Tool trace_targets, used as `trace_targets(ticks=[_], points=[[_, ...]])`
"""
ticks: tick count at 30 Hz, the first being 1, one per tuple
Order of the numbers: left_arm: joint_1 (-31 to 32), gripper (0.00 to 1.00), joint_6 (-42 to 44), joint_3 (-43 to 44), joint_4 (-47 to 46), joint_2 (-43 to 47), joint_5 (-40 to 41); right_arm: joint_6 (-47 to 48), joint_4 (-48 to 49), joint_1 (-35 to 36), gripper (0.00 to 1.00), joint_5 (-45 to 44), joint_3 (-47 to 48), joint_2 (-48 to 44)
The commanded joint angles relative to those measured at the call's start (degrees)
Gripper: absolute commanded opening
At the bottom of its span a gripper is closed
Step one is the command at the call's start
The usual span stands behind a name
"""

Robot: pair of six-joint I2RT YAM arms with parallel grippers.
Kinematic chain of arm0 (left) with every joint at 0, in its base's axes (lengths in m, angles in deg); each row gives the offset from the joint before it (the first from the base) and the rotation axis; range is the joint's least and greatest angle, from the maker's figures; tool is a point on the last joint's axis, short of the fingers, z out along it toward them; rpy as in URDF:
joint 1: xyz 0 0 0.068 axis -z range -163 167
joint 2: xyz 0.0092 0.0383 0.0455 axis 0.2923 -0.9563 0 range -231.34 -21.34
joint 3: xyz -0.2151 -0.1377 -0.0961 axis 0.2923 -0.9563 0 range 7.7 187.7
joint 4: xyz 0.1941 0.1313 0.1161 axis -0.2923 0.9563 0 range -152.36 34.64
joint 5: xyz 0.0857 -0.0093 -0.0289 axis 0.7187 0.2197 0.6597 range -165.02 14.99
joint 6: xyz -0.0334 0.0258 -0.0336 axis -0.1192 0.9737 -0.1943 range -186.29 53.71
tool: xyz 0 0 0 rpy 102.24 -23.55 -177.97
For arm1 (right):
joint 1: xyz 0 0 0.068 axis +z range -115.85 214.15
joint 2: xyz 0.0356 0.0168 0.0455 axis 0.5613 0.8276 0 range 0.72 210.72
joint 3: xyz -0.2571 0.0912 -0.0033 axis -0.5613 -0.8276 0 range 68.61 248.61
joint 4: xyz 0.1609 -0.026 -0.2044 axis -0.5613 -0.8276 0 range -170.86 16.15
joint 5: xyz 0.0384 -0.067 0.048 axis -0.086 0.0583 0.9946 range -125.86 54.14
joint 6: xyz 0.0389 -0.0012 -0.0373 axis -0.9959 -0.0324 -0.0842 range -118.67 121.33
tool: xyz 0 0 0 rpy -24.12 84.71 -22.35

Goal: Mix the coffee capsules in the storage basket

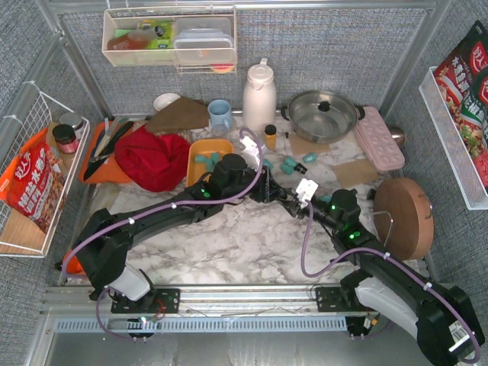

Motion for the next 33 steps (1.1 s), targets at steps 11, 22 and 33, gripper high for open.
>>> trace_targets(ticks=[11, 22, 33], points=[[-0.17, 0.29, 0.08, 1.8, 1.86, 0.84, 3.02, -0.3, 1.55, 0.13, 0.68, -1.48, -0.38, -0.6], [-1.08, 0.27, 2.83, -0.76, 6.21, 7.54, 19.67, -1.62, 1.46, 0.17, 0.83, -3.89, -0.23, -1.11], [-13.71, 0.27, 0.08, -8.82, 11.24, 14.02, 30.28, -13.1, -5.9, 0.12, 0.99, -19.8, 5.51, 2.17]])
